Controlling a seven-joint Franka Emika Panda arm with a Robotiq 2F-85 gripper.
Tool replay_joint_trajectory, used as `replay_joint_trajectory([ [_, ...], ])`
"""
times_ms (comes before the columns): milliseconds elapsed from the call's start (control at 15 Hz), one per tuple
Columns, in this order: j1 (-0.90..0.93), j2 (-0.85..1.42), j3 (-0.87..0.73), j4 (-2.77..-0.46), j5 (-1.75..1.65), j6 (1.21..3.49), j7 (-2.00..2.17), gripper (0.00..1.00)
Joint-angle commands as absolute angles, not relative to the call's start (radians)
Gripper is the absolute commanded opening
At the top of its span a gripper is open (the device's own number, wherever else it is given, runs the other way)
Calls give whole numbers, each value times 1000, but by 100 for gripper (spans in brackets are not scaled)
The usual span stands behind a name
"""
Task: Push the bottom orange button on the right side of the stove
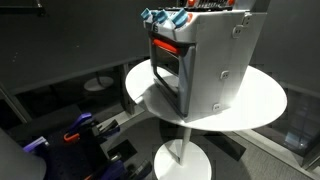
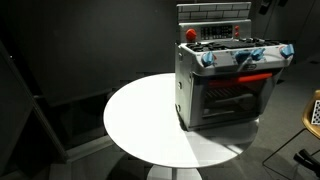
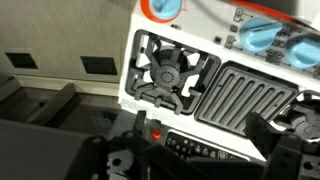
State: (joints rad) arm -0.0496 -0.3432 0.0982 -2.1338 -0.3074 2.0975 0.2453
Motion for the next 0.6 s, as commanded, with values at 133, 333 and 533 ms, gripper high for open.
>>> replay_joint_trajectory([
  [133,-97,-275,77,-2097,-388,2198,307,100],
  [333,-114,-239,63,-2093,-413,2246,323,100],
  [533,-121,-212,50,-2082,-427,2263,325,100],
])
